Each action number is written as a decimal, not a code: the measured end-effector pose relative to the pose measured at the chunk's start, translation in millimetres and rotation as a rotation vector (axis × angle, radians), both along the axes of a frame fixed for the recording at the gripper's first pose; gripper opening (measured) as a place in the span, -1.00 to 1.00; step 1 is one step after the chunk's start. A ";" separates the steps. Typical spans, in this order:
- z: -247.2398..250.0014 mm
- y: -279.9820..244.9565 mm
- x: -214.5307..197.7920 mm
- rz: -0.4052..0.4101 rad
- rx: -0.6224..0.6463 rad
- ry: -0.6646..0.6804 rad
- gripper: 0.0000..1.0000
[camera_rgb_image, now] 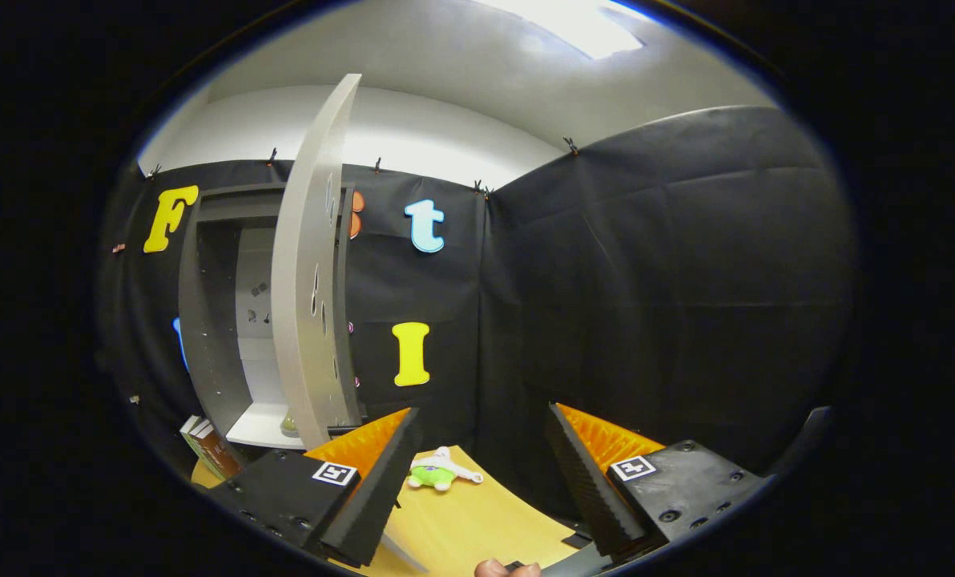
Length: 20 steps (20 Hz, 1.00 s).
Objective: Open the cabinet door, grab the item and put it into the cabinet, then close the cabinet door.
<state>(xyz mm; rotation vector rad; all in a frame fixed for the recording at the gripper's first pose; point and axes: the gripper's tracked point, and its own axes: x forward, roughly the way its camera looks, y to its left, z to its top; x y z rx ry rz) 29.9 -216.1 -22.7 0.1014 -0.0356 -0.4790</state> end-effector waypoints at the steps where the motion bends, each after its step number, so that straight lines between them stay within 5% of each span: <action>1: -1.9 5.5 6.0 0.015 0.024 0.003 0.97; 20: 6.5 79.2 15.5 0.104 0.005 0.028 0.93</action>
